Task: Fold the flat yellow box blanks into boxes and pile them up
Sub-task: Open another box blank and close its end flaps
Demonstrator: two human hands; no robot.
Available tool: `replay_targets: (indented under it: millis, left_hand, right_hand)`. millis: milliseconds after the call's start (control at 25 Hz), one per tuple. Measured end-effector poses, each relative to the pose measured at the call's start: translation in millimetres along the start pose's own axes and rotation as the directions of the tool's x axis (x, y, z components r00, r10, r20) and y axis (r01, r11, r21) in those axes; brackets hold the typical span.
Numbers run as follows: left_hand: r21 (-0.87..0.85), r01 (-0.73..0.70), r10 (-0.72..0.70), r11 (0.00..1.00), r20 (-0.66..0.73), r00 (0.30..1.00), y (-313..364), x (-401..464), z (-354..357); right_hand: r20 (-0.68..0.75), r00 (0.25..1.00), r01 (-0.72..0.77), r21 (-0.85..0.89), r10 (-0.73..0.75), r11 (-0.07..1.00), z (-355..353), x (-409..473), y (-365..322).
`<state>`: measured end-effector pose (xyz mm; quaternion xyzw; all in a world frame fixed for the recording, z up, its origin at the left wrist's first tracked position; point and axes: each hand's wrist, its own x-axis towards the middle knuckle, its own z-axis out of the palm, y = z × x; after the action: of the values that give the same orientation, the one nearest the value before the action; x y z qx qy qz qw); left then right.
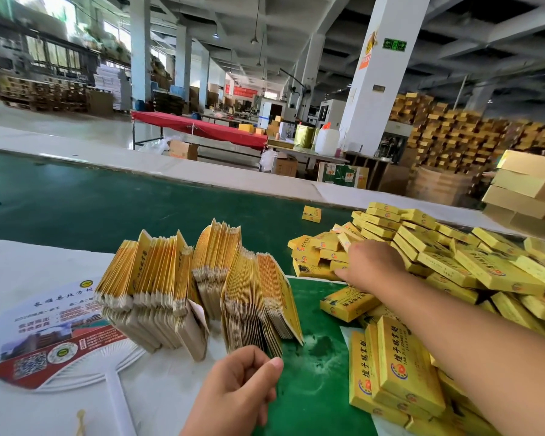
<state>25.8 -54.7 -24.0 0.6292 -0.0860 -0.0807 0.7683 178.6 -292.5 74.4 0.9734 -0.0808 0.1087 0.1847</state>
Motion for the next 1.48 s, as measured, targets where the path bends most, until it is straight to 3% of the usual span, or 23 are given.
replay_targets:
  millis: [80,160,240,280,480,640,720,800,880,1000,1120,1240,1360,1480]
  left_hand:
    - [0.017,-0.005,0.006,1.0,-0.008,1.0,0.3,0.5,-0.5]
    - [0.018,-0.002,0.003,1.0,-0.026,1.0,0.0,1.1,-2.3]
    - [0.006,0.002,-0.002,1.0,-0.045,0.999,-1.0,1.8,-4.5]
    - [0.005,0.003,-0.003,1.0,-0.046,0.999,-1.7,2.3,-4.7]
    - [0.032,-0.02,0.021,0.999,-0.034,0.999,-5.3,2.9,-4.0]
    - [0.023,-0.018,0.019,1.0,-0.024,1.0,-6.1,3.5,-4.1]
    - [0.017,-0.015,0.015,1.0,-0.02,1.0,-6.9,3.5,-4.8]
    - [0.019,-0.017,0.017,1.0,-0.017,1.0,-8.3,3.5,-5.7]
    - [0.028,-0.02,0.02,0.999,-0.012,1.0,-9.8,3.8,-5.4]
    - [0.053,-0.022,0.023,0.998,-0.011,1.0,-10.4,3.4,-5.4]
    - [0.056,-0.011,0.012,0.998,-0.016,1.0,-9.9,3.9,-6.6]
    - [0.047,-0.011,0.012,0.999,-0.021,1.0,-9.7,4.9,-7.6]
    - [0.04,-0.007,0.007,0.999,-0.011,1.0,-8.2,3.2,-6.6]
    - [0.029,-0.003,0.003,1.0,-0.013,1.0,-9.1,1.8,-6.0]
  right_hand:
    - [-0.007,0.967,0.249,0.238,-0.255,0.939,-8.6,-7.8,-16.8]
    - [0.111,0.856,0.391,0.497,-0.504,0.775,-16.8,-24.8,-37.9]
    - [0.232,0.727,0.457,0.54,-0.646,0.707,-16.0,-38.4,-56.1]
    - [0.253,0.697,0.49,0.514,-0.67,0.704,-12.0,-43.0,-62.2]
    - [0.213,0.769,0.451,0.487,-0.603,0.748,-6.2,-58.1,-62.6]
    - [0.224,0.782,0.424,0.493,-0.582,0.759,-18.3,-67.3,-52.2]
    - [0.128,0.86,0.385,0.472,-0.493,0.793,-24.5,-66.7,-44.9]
    - [-0.035,0.957,0.274,0.438,-0.288,0.856,-34.2,-67.4,-33.6]
    - [-0.245,0.96,0.23,0.416,-0.135,0.88,-39.1,-72.5,-22.7]
    - [-0.394,0.893,0.372,0.368,-0.219,0.852,-30.7,-91.6,-30.1]
    - [-0.261,0.865,0.501,0.428,-0.428,0.752,-18.4,-102.3,-49.9]
    - [-0.1,0.836,0.515,0.485,-0.54,0.707,-16.6,-102.4,-51.9]
    - [-0.051,0.867,0.459,0.471,-0.496,0.754,-20.2,-102.7,-42.2]
    - [-0.27,0.903,0.41,0.306,-0.334,0.859,-33.8,-104.9,-24.1]
